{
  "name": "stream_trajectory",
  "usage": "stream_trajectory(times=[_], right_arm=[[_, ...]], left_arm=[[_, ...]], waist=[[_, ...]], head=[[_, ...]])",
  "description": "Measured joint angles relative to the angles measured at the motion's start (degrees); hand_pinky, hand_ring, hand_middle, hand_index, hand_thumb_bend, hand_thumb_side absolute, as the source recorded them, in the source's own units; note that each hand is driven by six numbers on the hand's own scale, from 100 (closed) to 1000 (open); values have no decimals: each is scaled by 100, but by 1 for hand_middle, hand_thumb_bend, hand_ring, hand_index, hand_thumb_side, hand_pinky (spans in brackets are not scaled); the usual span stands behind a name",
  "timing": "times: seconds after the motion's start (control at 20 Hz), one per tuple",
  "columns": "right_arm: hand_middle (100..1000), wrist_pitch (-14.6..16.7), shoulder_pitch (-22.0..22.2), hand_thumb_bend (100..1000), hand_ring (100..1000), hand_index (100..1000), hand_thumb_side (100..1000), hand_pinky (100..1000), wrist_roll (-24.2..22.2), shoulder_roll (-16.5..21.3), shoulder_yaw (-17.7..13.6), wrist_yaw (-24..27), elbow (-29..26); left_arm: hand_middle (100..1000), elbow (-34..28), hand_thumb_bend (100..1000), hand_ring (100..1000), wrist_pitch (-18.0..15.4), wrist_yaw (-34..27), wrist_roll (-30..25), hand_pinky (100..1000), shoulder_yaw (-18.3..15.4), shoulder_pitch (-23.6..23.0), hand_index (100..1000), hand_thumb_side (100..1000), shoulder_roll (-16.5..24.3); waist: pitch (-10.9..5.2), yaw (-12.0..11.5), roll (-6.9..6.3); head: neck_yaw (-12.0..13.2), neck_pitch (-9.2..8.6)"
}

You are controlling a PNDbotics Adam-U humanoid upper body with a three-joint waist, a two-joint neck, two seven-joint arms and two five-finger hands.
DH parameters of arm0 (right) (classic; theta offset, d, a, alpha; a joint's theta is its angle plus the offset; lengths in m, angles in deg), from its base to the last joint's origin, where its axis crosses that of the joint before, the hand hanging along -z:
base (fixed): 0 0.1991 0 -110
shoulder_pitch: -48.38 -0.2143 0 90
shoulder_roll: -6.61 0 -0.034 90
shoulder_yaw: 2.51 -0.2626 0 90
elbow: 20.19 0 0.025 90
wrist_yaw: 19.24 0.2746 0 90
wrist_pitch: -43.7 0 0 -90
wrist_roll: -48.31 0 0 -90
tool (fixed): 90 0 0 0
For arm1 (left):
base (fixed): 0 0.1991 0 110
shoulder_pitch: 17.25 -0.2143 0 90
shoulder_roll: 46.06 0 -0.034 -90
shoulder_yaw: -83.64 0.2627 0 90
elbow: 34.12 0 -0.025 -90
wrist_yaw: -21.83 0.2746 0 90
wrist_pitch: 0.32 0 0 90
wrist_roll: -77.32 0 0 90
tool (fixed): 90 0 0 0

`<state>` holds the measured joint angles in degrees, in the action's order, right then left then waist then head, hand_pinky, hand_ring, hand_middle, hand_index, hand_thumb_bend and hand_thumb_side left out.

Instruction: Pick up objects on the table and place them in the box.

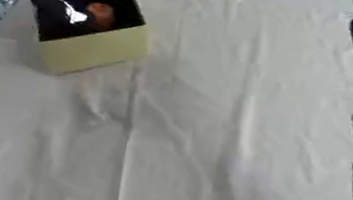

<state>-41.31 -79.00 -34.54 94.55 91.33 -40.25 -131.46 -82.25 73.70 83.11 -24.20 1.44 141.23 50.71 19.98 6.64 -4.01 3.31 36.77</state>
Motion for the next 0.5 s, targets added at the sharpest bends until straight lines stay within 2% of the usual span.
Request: stream_trajectory(times=[0.15,0.5], right_arm=[[589,-3,17,100,721,801,929,816,5,-5,-11,0,-1],[591,1,92,100,723,801,924,817,25,-49,-36,-13,-2]], left_arm=[[667,-374,100,675,98,-487,-50,500,-44,-40,784,361,34],[628,-1585,100,624,474,-1601,-290,456,-100,-257,750,304,415]], waist=[[-58,-37,2],[-179,-153,25]], head=[[-11,15],[-75,97]])
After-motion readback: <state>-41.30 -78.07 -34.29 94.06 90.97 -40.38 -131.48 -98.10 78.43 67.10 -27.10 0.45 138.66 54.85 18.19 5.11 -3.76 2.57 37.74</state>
